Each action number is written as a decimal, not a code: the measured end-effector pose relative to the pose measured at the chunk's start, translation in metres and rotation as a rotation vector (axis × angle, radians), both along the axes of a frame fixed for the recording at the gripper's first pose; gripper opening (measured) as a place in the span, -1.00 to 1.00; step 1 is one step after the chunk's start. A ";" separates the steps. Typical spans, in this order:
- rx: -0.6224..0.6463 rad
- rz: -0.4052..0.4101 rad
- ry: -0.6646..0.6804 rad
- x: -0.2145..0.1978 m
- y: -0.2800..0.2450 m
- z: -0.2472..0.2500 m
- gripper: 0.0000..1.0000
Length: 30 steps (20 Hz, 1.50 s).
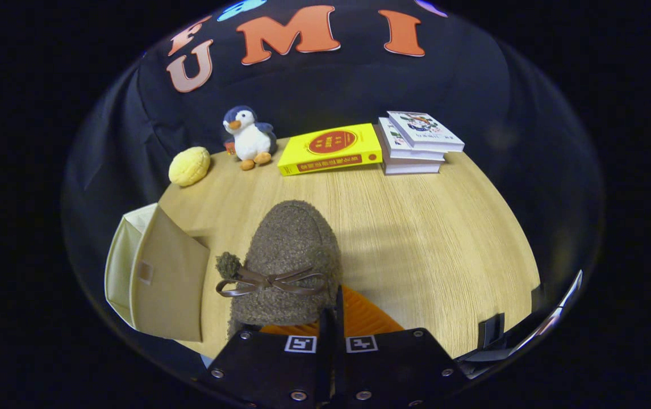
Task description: Open the storage box then place both shoes into the box .Put the left shoe in first, then the right shoe, with the right side of both shoes facing outward in a uniform manner.
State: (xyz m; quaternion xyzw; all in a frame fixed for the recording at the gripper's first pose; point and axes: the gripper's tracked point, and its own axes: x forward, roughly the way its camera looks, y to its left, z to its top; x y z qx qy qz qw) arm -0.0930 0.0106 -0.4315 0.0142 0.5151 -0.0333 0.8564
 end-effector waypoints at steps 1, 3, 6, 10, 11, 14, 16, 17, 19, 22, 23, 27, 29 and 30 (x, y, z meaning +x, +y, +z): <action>0.007 0.005 -0.008 0.005 0.012 0.012 -0.91; 0.026 0.024 -0.022 0.016 0.040 0.034 -0.91; 0.040 0.064 -0.043 0.028 0.084 0.059 -0.91; 0.061 0.115 -0.025 0.033 0.147 0.063 -0.91; 0.078 0.128 -0.021 0.035 0.165 0.064 -0.91; 0.111 0.188 -0.021 0.040 0.222 0.064 -0.91; 0.142 0.221 0.011 0.032 0.257 0.057 -0.91; 0.154 0.234 0.027 0.030 0.271 0.051 -0.91; 0.139 0.252 0.048 0.027 0.288 0.037 -0.91; 0.097 0.257 0.080 0.023 0.298 0.011 -0.91; 0.085 0.258 0.090 0.021 0.300 0.003 -0.91; -0.013 0.262 0.176 0.008 0.285 -0.038 -0.89; -0.019 0.262 0.202 0.001 0.289 -0.046 -0.83; 0.001 0.270 0.210 -0.002 0.295 -0.046 -0.80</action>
